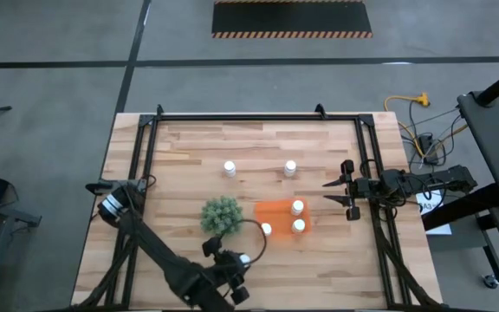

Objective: Pick and place pill bottles into a basket
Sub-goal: Put the white pill bottle into the orange bin

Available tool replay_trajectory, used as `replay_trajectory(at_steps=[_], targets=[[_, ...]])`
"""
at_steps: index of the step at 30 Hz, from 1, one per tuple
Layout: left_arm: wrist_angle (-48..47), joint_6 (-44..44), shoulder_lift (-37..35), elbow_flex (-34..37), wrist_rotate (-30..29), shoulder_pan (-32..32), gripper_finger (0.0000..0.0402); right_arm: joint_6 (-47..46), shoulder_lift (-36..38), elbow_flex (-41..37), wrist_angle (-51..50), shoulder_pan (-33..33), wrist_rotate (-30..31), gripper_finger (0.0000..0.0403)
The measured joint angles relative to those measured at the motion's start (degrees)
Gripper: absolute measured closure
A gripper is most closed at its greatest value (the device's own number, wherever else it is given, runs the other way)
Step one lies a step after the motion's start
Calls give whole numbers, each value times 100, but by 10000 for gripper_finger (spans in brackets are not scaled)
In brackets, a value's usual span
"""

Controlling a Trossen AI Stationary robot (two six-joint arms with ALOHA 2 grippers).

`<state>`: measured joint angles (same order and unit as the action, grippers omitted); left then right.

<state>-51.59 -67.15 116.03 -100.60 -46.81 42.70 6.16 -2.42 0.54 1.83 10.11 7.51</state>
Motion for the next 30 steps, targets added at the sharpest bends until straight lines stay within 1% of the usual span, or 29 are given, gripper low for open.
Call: replay_trajectory(at_steps=[3,7,11,16,20,23,30], targets=[[23,378,-83,0,156,-233,260,-8,0,2,2,0,-1,261],[72,896,-84,-2,525,-633,260,-11,0,1,1,1,0,261],[385,1504,-84,-2,420,-973,260,-8,0,0,0,2,0,261],[1024,2371,-196,-22,293,-1245,260,-9,2,2,2,1,0,261],[1524,3038,-283,-31,277,-1487,260,-9,0,2,0,2,0,261],[1713,3493,-276,-28,281,-1661,260,2,0,2,0,0,0,261],[1845,3592,-272,296,285,-1908,260,0,0,2,0,0,0,261]])
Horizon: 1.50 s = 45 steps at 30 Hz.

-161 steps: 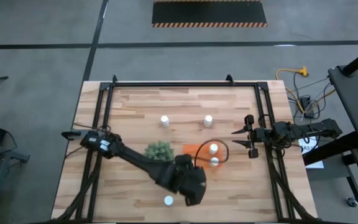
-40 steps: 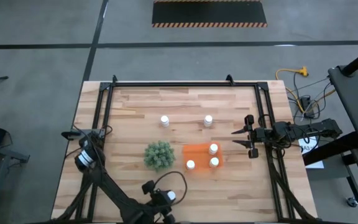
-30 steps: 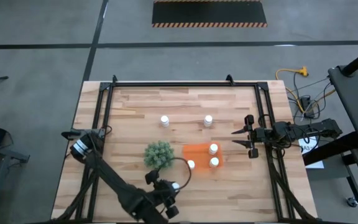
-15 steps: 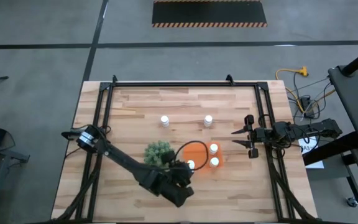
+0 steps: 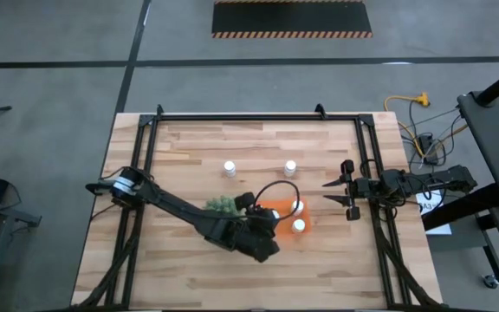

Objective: Pick and place pill bottles into a basket
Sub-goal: Put the white pill bottle into the orange bin

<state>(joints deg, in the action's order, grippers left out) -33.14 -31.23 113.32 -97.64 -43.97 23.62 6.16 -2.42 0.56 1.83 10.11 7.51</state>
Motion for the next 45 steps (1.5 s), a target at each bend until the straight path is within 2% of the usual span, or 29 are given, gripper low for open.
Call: replay_trajectory(at_steps=[7,18,22,45], targets=[[190,16,-62,258,181,-85,260,-11,0,0,0,0,0,261],[1183,14,-266,1107,211,-264,260,2,0,0,0,1,0,261],[1497,12,-284,1346,470,-385,260,2,0,0,0,2,0,261],[1827,-596,-291,1991,601,-591,260,-9,0,0,0,2,0,261]])
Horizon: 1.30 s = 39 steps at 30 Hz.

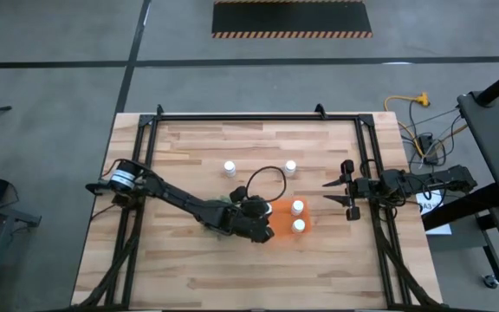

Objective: Pick and place pill bottles into a basket
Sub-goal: Put the white pill bottle into the orange bin

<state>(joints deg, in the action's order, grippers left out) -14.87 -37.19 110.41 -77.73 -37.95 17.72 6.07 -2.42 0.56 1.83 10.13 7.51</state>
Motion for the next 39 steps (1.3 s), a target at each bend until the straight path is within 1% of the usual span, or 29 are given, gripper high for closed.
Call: replay_trajectory(at_steps=[6,9,14,19,39], targets=[[391,-40,0,242,1,-13,260,9,0,0,0,0,0,261],[388,-153,0,284,-2,-13,260,0,0,0,0,0,0,261],[379,-164,0,299,0,-13,260,6,0,0,0,0,0,261],[374,-168,0,299,0,-13,249,11,0,0,0,0,0,261],[358,-146,0,286,20,-13,243,6,2,0,0,0,0,261]])
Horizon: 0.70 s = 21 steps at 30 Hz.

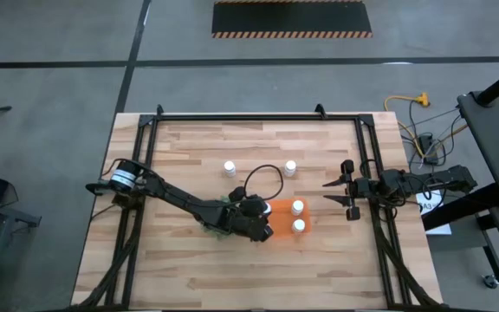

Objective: Pick and place pill bottles into a basket
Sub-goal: Put the white pill bottle into the orange bin

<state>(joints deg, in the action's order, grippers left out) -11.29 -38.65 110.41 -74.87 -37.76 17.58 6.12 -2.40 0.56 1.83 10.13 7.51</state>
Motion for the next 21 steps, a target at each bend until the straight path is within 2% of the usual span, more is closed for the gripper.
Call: replay_trajectory(at_steps=[8,16,21], targets=[[4,2,0,0,4,0,239,-2,0,0,0,0,0,261],[6,2,0,0,7,0,199,-3,0,0,0,-2,0,261],[7,4,0,0,7,0,189,5,0,0,0,0,0,261]])
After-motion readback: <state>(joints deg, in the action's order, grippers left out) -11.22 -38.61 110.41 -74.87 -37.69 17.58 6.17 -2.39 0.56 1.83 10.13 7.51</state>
